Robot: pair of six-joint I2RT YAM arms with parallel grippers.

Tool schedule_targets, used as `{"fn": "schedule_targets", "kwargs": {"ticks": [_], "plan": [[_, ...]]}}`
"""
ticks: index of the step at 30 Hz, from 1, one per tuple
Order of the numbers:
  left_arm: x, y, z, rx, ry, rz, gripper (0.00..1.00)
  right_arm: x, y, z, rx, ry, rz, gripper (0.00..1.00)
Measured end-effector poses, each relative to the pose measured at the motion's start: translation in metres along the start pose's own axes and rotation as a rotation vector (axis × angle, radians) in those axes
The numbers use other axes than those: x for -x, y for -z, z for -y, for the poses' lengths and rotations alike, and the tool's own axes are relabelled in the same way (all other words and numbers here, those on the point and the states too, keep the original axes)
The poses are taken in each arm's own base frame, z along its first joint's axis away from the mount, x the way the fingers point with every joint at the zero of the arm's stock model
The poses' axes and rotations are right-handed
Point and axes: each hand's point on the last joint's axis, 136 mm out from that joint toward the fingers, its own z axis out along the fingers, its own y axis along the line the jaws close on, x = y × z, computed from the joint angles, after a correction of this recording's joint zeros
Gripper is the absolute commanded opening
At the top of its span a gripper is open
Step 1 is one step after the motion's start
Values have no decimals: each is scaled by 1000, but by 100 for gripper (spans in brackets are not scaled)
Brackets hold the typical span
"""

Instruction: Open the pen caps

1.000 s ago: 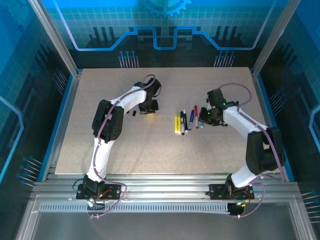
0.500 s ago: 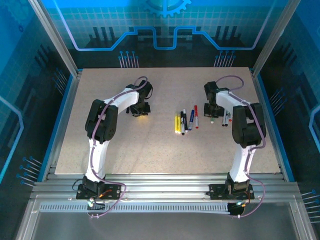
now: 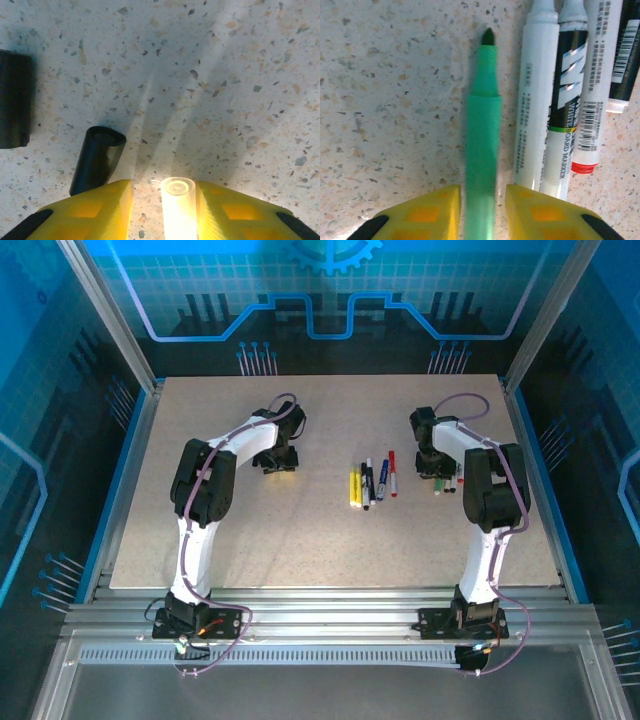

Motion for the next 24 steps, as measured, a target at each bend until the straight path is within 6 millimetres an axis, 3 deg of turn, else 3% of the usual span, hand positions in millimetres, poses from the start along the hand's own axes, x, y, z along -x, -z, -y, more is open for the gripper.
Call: {"fn": "schedule_targets", "kwargs": {"ticks": [7, 13, 16, 19, 24], "plan": [[9, 21, 1, -4, -2, 33, 40, -1, 5, 4, -6, -4, 3, 32], [17, 62, 16, -63, -16, 121, 42, -5, 49, 11, 71, -51, 118, 41], [15, 76, 37, -105, -41, 156, 43, -13, 79, 2, 188, -76, 200, 51], [7, 85, 62, -150, -82, 172, 44, -26, 100, -14, 332, -88, 251, 54], [-3, 91, 108, -218, -131, 182, 45, -50, 108, -41, 486, -75, 236, 55]]}}
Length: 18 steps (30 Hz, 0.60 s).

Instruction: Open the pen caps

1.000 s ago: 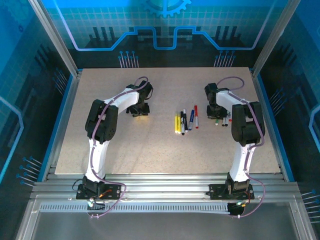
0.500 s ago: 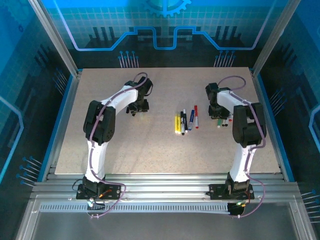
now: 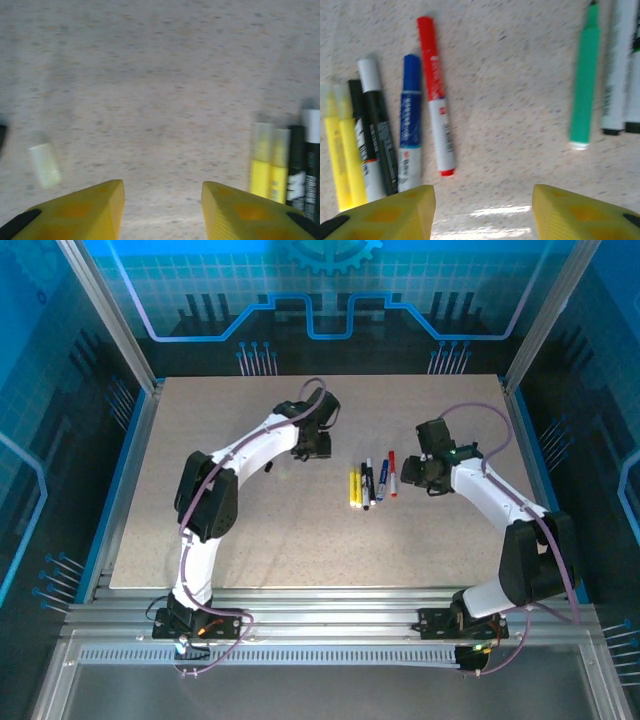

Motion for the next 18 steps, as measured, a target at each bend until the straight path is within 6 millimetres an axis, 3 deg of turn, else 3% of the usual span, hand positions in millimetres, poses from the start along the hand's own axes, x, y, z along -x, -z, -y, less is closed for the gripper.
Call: {"fn": "schedule_targets", "kwargs": {"ticks": [6, 11, 18], "plan": [[-19, -26, 35, -34, -49, -52, 45, -18, -7, -16, 64, 3, -41, 54], [-32, -43, 47, -39, -64, -89, 45, -20, -9, -18, 83, -11, -45, 54], [-35, -50, 56, -49, -62, -101, 45, -18, -9, -23, 107, -15, -38, 54]]}}
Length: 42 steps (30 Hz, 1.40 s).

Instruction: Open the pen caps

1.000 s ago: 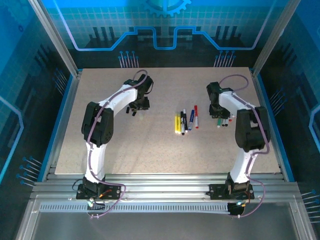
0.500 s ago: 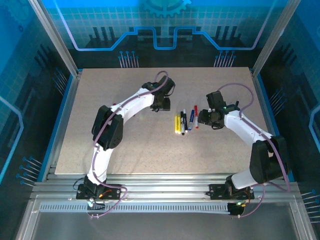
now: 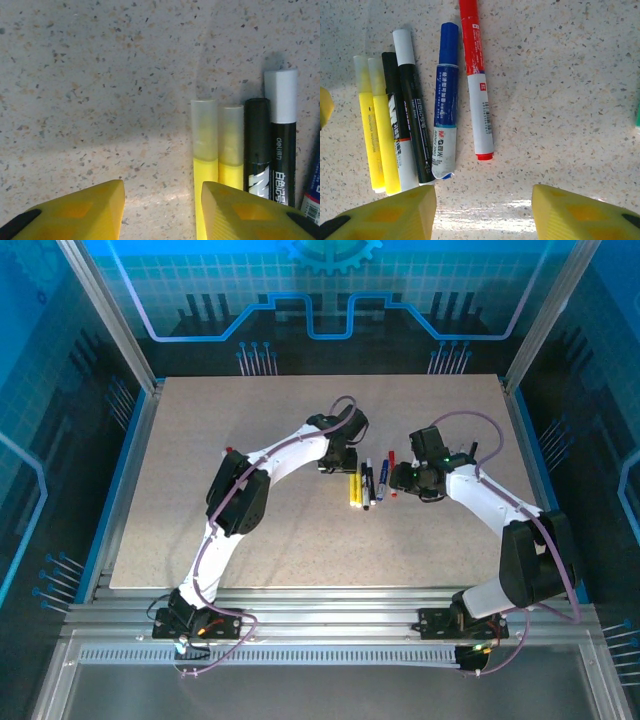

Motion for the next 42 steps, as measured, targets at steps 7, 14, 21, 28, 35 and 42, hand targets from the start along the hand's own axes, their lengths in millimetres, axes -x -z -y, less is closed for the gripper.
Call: {"fn": "schedule_targets", "kwargs": {"ticks": [7, 14, 21, 28, 35, 42], "plan": [[-3, -15, 1, 4, 1, -23, 45, 1, -1, -2, 7, -3, 2, 53], [7, -10, 10, -21, 3, -2, 45, -1, -3, -3, 13, -3, -8, 52], [18, -12, 18, -38, 4, 20, 44, -3, -9, -3, 16, -3, -25, 51], [7, -33, 11, 2, 1, -30, 43, -5, -12, -2, 12, -3, -34, 50], [10, -34, 14, 1, 1, -30, 40, -7, -15, -1, 6, -4, -45, 49], [10, -34, 11, 11, 1, -31, 35, -11, -20, -4, 19, -4, -69, 49]]}}
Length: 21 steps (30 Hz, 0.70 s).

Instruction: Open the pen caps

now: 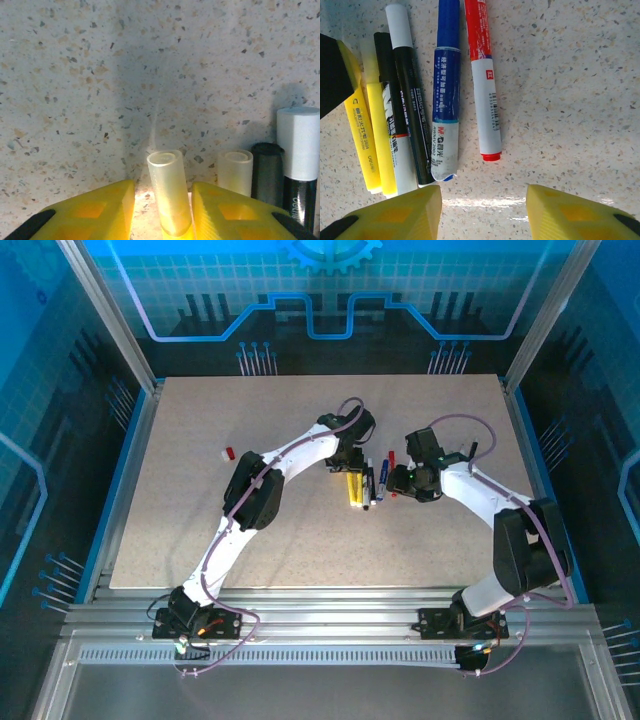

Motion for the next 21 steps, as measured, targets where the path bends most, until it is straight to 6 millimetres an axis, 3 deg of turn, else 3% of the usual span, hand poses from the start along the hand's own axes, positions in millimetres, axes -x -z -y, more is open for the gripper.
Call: {"fn": "schedule_targets", "kwargs": {"ticks": [5, 14, 21], "plan": [[0, 0, -3, 7, 1, -2, 27, -3, -2, -5, 7, 13, -9, 48], [3, 0, -9, 5, 17, -9, 0, -10, -6, -22, 47, 34, -25, 48], [4, 4, -22, -37, 54, -12, 0, -15, -5, -47, 133, 46, -31, 47]]}}
